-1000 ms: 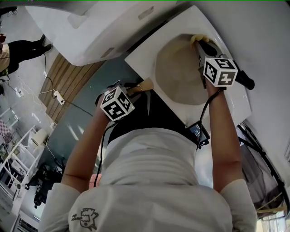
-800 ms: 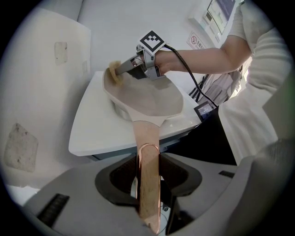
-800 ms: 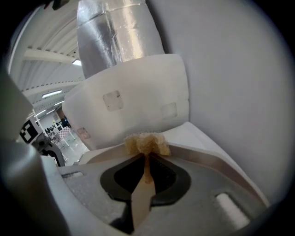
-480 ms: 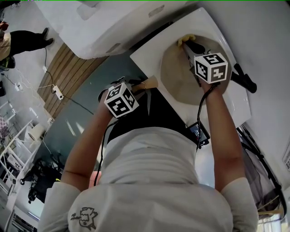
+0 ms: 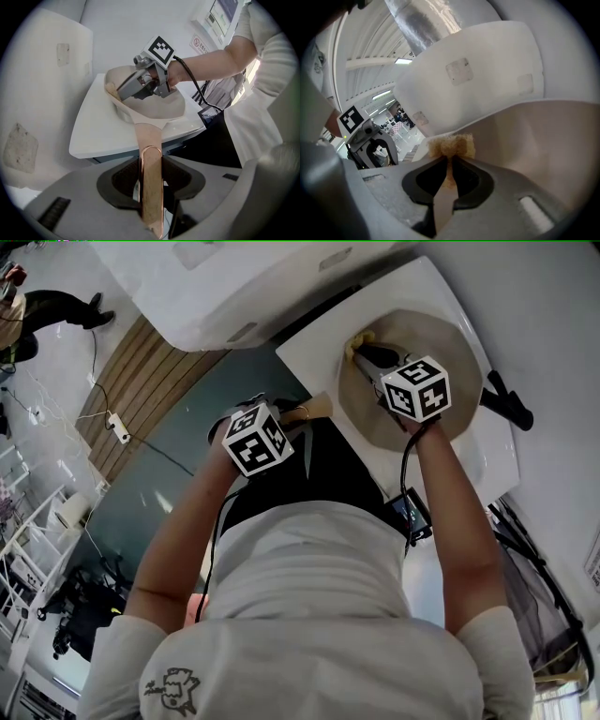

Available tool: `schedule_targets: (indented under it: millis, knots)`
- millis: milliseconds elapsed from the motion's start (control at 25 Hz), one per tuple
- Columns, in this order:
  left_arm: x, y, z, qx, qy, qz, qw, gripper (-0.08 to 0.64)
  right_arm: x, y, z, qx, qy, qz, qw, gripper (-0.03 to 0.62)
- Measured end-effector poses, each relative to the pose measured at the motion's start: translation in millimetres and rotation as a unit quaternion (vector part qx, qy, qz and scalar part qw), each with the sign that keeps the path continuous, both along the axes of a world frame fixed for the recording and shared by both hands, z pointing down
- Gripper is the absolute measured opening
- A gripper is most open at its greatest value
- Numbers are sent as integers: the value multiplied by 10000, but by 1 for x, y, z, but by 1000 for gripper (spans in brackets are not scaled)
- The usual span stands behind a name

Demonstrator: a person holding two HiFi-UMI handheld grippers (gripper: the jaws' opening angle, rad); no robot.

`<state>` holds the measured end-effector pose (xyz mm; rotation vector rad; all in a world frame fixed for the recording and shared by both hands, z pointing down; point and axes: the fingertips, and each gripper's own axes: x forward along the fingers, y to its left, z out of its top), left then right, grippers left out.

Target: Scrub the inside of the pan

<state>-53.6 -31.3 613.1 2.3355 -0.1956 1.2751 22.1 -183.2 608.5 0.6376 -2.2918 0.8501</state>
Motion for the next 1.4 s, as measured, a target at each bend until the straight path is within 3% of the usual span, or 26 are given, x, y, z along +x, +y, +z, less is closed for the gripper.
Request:
schedule_targets:
  millis: [320, 560, 760, 880, 1160, 1400]
  knots:
    - [0, 2, 0, -40, 35, 40, 10000, 153, -7, 62, 14, -1108, -247, -780, 9905, 41]
    - [1, 2, 0, -66, 87, 13, 9999, 153, 1, 105, 14, -2298, -524, -1201, 9644, 41]
    - [1, 3, 0, -57, 65, -32, 10000, 153, 15, 131, 15, -2903, -419, -1491, 9443, 41]
    - [2, 3, 0, -41, 57, -48, 10000, 153, 29, 147, 16, -3215, -206, -1621, 9327, 41]
    - [3, 4, 2, -23, -10, -47, 10000, 153, 69, 178, 18, -3947, 615, -2092, 8926, 43]
    - [5, 7, 1, -11, -7, -80, 10000, 153, 112, 191, 17, -4278, 1693, -2676, 8466, 41]
